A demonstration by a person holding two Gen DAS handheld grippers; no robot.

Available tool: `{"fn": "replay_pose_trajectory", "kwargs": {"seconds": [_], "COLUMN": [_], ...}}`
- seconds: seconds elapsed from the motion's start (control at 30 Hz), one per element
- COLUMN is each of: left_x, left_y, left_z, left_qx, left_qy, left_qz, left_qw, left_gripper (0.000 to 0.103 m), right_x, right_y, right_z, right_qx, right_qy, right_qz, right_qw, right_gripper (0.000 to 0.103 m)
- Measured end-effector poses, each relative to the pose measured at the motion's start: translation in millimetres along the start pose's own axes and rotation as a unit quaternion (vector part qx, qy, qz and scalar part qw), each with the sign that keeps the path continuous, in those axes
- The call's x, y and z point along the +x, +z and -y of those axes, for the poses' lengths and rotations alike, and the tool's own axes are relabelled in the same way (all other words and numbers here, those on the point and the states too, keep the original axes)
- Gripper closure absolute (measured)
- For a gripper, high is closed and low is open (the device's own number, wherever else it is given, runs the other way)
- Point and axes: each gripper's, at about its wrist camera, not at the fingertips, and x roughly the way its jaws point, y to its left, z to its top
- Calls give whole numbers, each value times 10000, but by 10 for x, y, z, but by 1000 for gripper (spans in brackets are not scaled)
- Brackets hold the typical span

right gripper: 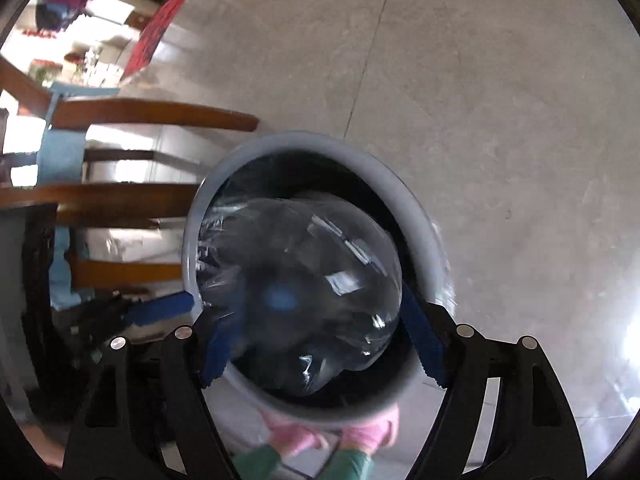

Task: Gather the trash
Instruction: 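Carry cup and bottle over the grey bin and open both tools to drop them, then move both tools back over the table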

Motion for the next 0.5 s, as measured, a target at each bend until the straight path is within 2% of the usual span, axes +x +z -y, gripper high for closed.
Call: {"fn": "replay_pose_trajectory", "kwargs": {"seconds": [0.17, 0.23, 0.33, 0.43, 0.5], "left_x": [-489, -800, -1373, -2074, -2635], "left_y": [-145, -217, -339, -463, -543], "left_z": [-9, 49, 105, 205, 297], "left_qx": [-179, -148, -83, 40, 187], "left_qy": [-306, -480, -574, -752, -935], "left_qz": [185, 312, 578, 962, 1189], "left_qw": [9992, 9983, 9966, 9925, 9883], "left_gripper": [35, 34, 26, 26, 26], "right_x": [-537, -855, -1443, -2135, -2605], "right_y": [-61, 32, 56, 124, 181], "right_z": [168, 181, 16, -225, -478], "right_qx": [284, 322, 373, 226, 28], "right_qy": [34, 65, 105, 147, 120], "right_qz": [224, 386, 664, 964, 1110], "right_qw": [9993, 9987, 9970, 9950, 9937], "right_gripper": [27, 27, 27, 26, 21]}}
